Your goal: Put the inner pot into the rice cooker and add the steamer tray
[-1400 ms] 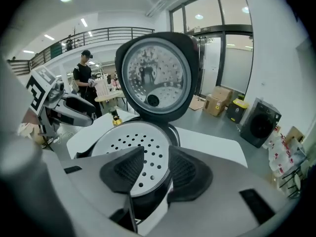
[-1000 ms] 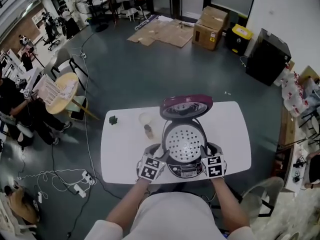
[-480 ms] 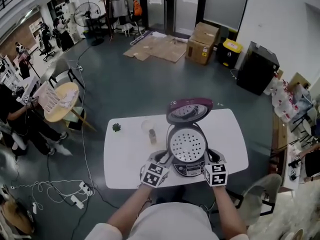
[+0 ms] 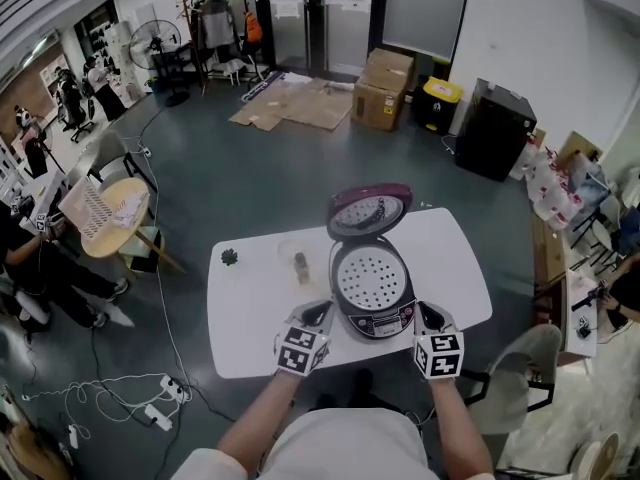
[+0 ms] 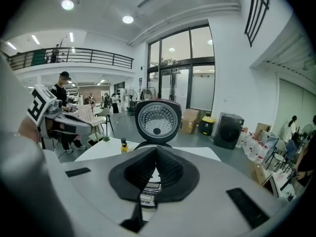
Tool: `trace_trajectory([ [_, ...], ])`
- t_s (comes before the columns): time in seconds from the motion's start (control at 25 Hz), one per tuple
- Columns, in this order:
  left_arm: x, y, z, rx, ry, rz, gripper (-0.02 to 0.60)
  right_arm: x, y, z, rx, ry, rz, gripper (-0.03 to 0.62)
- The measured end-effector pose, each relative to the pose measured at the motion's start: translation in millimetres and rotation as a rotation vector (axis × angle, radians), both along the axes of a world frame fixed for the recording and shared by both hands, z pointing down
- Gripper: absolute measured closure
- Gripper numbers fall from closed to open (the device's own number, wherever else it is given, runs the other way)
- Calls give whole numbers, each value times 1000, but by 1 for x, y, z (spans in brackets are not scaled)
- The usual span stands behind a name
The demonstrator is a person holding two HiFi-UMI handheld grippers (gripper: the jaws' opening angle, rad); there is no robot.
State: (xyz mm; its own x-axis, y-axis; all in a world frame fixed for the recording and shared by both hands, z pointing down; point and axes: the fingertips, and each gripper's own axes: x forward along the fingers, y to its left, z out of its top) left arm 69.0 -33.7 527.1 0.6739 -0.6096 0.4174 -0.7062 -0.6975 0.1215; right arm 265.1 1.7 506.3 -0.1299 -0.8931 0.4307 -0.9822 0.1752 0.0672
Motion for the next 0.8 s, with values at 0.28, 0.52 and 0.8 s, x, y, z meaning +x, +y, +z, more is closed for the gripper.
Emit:
trace_trajectory([
  [0.28, -4, 13, -15, 8, 9, -1, 568, 6, 16, -16, 25, -39, -43, 582],
  [0.52, -10, 30, -23, 18, 33, -15, 568, 17, 28, -30, 48, -73, -74, 582],
  [0.8, 10, 37, -46, 47, 81, -21, 569, 34, 32, -46, 52, -88, -120, 582],
])
